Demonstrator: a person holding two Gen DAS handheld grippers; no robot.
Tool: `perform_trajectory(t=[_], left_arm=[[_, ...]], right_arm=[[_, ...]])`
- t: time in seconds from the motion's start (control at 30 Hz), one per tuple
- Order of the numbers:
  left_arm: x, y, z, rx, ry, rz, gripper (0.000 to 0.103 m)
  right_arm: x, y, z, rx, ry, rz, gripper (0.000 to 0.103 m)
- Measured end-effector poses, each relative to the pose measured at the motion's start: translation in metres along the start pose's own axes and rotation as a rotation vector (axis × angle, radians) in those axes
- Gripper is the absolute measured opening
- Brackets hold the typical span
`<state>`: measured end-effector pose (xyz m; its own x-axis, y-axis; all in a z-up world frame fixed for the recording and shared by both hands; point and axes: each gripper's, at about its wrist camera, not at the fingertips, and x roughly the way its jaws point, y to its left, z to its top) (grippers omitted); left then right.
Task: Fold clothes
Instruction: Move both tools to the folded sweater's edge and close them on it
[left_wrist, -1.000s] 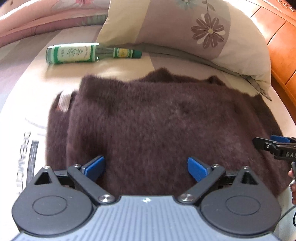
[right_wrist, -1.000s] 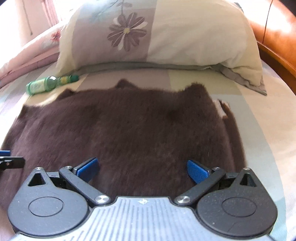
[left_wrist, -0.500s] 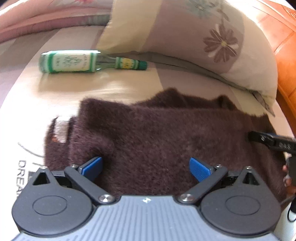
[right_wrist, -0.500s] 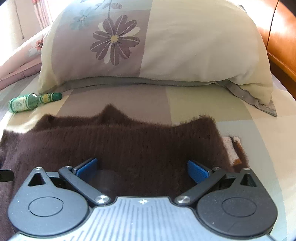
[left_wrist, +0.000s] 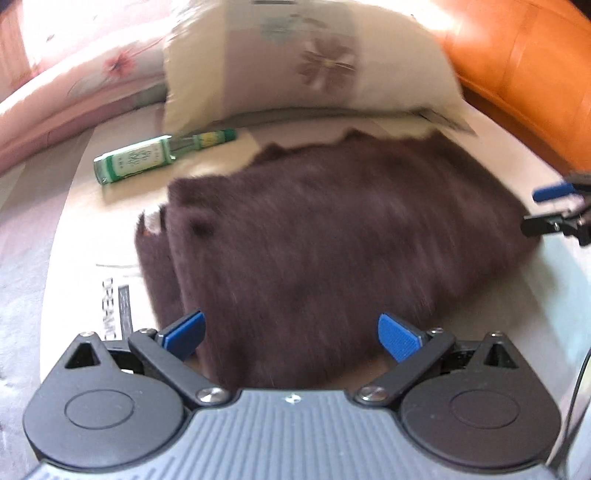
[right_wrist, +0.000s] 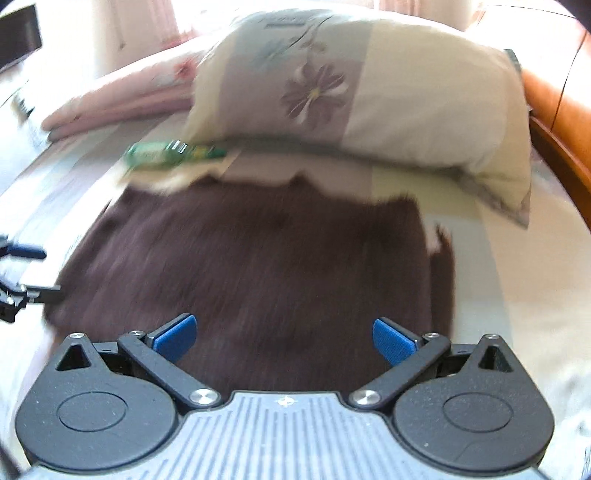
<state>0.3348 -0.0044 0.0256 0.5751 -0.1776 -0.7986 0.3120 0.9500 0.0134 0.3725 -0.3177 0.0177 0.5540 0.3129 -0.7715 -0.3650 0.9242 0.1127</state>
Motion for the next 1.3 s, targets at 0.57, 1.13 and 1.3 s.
perform_trajectory(t=[0.57,1.13,1.3], left_arm=[[0.011,-0.07,-0.058,0.344,-0.106,0.051,0.1],[0.046,-0.093,-0.062,0.598,-0.119,0.127,0.101],[0.054,-0.108,-0.055,0.736,-0.17,0.184,0.103]], right_arm=[[0.019,0.063,-0.066,-0.204,0.028,0.016,0.103],[0.06,0.113,-0.07,-0.688,-0.059,-0.156,0.103],[0.071,0.116,-0.063,-0.753,-0.078,-0.178,0.103]])
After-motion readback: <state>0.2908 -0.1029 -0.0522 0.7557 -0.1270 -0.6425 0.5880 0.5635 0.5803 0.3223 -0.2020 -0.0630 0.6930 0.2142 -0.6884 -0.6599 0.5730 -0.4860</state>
